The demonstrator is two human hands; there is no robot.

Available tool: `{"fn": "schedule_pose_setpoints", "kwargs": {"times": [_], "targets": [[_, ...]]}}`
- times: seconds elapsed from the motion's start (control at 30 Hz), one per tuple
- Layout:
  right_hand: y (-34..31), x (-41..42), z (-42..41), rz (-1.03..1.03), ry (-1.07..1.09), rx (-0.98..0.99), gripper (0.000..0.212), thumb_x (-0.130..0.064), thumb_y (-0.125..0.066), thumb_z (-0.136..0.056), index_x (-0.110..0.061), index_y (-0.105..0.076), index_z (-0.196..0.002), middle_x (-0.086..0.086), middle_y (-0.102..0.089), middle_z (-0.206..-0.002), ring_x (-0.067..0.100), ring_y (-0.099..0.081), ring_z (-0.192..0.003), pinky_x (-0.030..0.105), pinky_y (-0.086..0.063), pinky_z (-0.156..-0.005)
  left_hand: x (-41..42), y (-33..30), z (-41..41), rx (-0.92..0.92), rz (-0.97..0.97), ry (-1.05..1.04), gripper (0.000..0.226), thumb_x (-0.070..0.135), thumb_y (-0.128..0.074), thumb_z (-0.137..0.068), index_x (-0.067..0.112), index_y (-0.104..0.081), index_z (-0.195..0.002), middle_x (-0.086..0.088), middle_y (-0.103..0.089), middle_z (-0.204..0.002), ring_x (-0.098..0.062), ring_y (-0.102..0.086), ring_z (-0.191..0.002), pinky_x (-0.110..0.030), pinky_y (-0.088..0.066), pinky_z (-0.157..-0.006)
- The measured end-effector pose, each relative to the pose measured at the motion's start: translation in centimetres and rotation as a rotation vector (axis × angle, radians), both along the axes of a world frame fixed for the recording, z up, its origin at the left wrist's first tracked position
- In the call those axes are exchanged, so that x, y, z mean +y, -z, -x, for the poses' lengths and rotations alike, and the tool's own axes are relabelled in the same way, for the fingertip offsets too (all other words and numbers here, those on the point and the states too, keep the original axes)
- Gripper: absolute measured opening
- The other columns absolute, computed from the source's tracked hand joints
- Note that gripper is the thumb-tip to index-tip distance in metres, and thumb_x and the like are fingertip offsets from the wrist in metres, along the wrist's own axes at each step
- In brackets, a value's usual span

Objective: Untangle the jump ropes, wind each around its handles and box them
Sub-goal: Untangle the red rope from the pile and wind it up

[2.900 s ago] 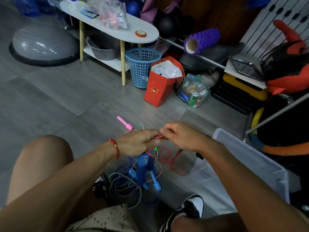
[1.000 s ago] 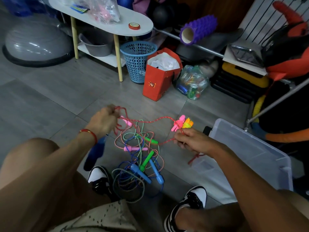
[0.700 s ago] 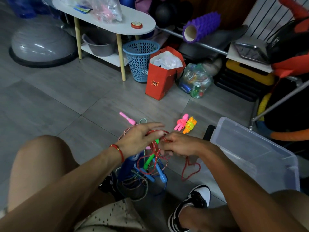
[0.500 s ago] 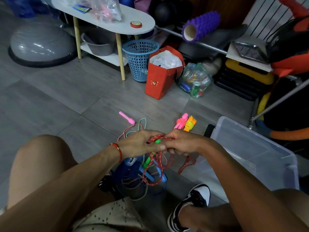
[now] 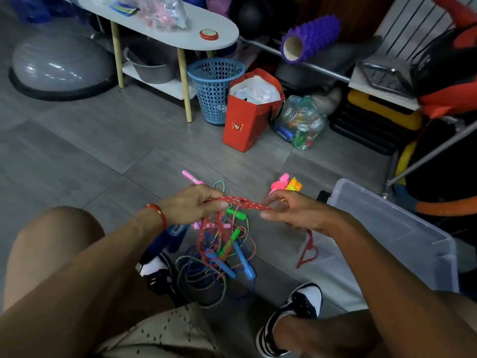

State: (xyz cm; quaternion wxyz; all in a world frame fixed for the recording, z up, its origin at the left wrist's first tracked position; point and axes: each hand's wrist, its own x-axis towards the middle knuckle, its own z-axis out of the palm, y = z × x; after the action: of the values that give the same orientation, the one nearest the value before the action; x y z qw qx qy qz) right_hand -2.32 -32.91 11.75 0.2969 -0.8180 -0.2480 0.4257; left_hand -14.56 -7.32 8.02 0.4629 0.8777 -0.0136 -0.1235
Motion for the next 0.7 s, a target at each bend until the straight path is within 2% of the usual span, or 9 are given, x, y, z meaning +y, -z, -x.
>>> {"fn": "schedule_pose_setpoints", "kwargs": {"times": [0.1,0.23,0.3,0.37,0.43,0.53,0.63,0.7], "targets": [[0.2,-0.7,-0.2,-0.162,0.033,-0.086,0.021,-0.032,-0.069,-0.094,-0.013,-0.071,-0.101,-0.006,-0.061,-0.072,-0.006,-0.052,-0.055,0.012,-0.041,-0.058,2.4,0.4,-0.2,-0.052,-0.165,-0.005,0.027,0.037,-0.055,-0.1,0.028,-0.062,-0.075,0.009,-0.057,-0.064,-0.005,-0.053,-0.06,-0.019,-0.043,-0.062],[0.3,-0.4,-0.3,-0.175,-0.024,-0.227,0.019,-0.031,-0.065,-0.097,-0.018,-0.075,-0.089,-0.003,-0.072,-0.083,0.008,-0.065,-0.081,0.026,-0.05,-0.082,3.0,0.8,-0.3,-0.086,-0.268,-0.027,0.035,0.036,-0.054,-0.101,0.034,-0.05,-0.066,0.008,-0.049,-0.061,-0.004,-0.048,-0.057,-0.021,-0.039,-0.061],[0.2,-0.4,-0.7,-0.162,-0.039,-0.274,0.016,-0.031,-0.067,-0.096,-0.02,-0.075,-0.086,0.004,-0.071,-0.084,0.015,-0.064,-0.079,0.034,-0.052,-0.081,3.3,0.8,-0.2,-0.092,-0.313,-0.028,0.035,0.037,-0.053,-0.101,0.034,-0.05,-0.067,0.006,-0.051,-0.063,-0.007,-0.05,-0.059,-0.026,-0.04,-0.063],[-0.1,-0.7,-1.1,-0.16,-0.042,-0.304,0.015,-0.03,-0.069,-0.094,-0.024,-0.072,-0.08,0.005,-0.068,-0.079,0.01,-0.06,-0.07,0.037,-0.054,-0.074,3.6,0.9,-0.1,-0.088,-0.337,-0.033,0.035,0.038,-0.052,-0.101,0.034,-0.05,-0.067,0.007,-0.053,-0.064,-0.009,-0.052,-0.062,-0.028,-0.042,-0.064],[-0.5,-1.2,-1.4,-0.162,-0.055,-0.328,0.017,-0.031,-0.069,-0.094,-0.028,-0.07,-0.077,0.002,-0.066,-0.075,0.007,-0.058,-0.068,0.034,-0.052,-0.072,3.8,1.0,0.0,-0.094,-0.366,-0.041,0.035,0.039,-0.052,-0.101,0.035,-0.049,-0.067,0.005,-0.054,-0.064,-0.012,-0.053,-0.062,-0.031,-0.045,-0.065],[-0.9,-1.8,-1.8,-0.174,-0.071,-0.31,0.015,-0.032,-0.069,-0.093,-0.025,-0.071,-0.08,0.007,-0.066,-0.077,0.016,-0.062,-0.066,0.032,-0.054,-0.069,3.8,1.1,0.0,-0.114,-0.424,-0.053,0.034,0.039,-0.052,-0.101,0.037,-0.047,-0.068,0.005,-0.052,-0.064,-0.01,-0.051,-0.063,-0.03,-0.041,-0.065],[-1.4,-2.4,-2.3,-0.187,-0.063,-0.322,0.014,-0.026,-0.071,-0.092,-0.017,-0.073,-0.081,-0.002,-0.065,-0.071,0.007,-0.06,-0.063,0.018,-0.049,-0.064,3.6,1.1,0.0,-0.126,-0.418,-0.059,0.026,0.04,-0.052,-0.101,0.034,-0.054,-0.075,0.004,-0.054,-0.065,-0.008,-0.051,-0.063,-0.027,-0.038,-0.064],[-1.6,-2.7,-2.6,-0.152,-0.078,-0.38,0.013,-0.027,-0.072,-0.091,-0.019,-0.074,-0.081,-0.005,-0.068,-0.071,0.006,-0.062,-0.065,0.021,-0.05,-0.067,3.4,1.0,-0.1,-0.123,-0.415,-0.052,0.024,0.039,-0.052,-0.101,0.032,-0.055,-0.078,0.005,-0.053,-0.066,-0.006,-0.051,-0.063,-0.026,-0.037,-0.063]]}}
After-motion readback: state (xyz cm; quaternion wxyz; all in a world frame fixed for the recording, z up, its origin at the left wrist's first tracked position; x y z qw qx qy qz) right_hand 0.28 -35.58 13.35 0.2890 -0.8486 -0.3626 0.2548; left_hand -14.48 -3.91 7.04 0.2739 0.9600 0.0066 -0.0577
